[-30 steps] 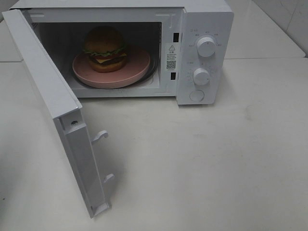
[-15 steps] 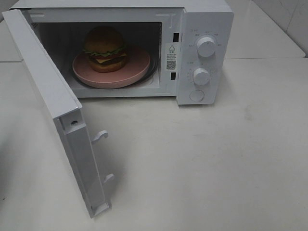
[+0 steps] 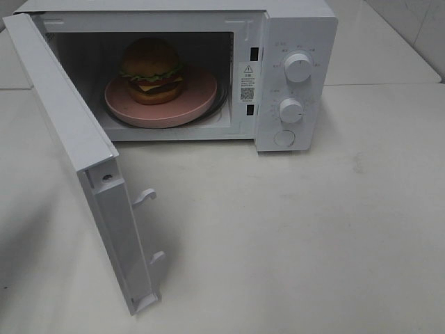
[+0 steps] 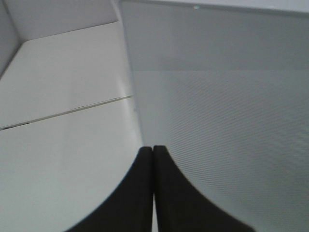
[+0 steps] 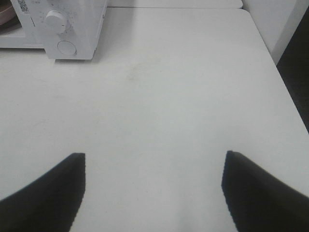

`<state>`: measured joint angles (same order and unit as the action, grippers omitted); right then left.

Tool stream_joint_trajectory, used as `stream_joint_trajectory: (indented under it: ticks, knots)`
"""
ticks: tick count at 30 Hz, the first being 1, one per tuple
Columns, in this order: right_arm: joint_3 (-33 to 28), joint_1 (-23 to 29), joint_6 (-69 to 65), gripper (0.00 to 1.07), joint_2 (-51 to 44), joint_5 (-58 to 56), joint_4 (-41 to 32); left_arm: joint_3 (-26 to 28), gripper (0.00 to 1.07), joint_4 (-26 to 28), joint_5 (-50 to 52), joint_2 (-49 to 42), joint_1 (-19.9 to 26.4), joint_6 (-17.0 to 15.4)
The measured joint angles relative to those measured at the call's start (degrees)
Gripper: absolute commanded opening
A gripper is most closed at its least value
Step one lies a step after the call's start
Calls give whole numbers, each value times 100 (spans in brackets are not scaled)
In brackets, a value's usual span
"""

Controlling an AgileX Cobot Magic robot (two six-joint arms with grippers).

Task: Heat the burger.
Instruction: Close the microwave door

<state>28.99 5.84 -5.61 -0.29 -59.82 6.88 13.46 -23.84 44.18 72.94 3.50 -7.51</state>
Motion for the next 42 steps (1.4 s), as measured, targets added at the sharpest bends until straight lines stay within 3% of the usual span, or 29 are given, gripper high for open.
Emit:
stream_joint_trajectory:
  ticks: [1, 4, 8, 11, 15, 18, 20, 21, 22, 23, 25, 29, 30, 42]
  knots:
    - [0, 0, 0, 75, 0, 0, 0, 0, 0, -355, 350, 189, 0, -269]
    - [0, 0, 0, 75, 0, 0, 0, 6, 0, -762, 831, 481, 0, -516]
    - [0, 0, 0, 75, 0, 0, 0, 6, 0, -796, 985, 670, -160, -573]
    - [0, 0, 0, 75, 0, 0, 0, 6, 0, -596, 1008, 779, -539, -447]
    - [0, 0, 0, 75, 0, 0, 0, 6, 0, 246, 1026, 945, -1318, -52]
    - [0, 0, 0, 75, 0, 0, 0, 11, 0, 665, 1020, 997, -1604, 74]
    - [0, 0, 0, 75, 0, 0, 0, 11, 0, 1329, 1026, 1066, -2086, 304]
    - [0, 0, 0, 75, 0, 0, 0, 11, 0, 1329, 1026, 1066, -2086, 304]
    - [0, 0, 0, 75, 0, 0, 0, 11, 0, 1782, 1031, 1134, -2366, 498]
    - [0, 0, 0, 75, 0, 0, 0, 11, 0, 1782, 1031, 1134, -2366, 498]
    - [0, 0, 0, 75, 0, 0, 0, 40, 0, 2384, 1031, 1278, -2773, 808]
    - [0, 0, 0, 75, 0, 0, 0, 189, 0, 2939, 1031, 1490, -3134, 1008]
    - [0, 0, 0, 75, 0, 0, 0, 327, 0, 3289, 1031, 1639, -3358, 1134]
    - [0, 0, 0, 75, 0, 0, 0, 1576, 0, 4807, 1031, 2641, -4337, 1730]
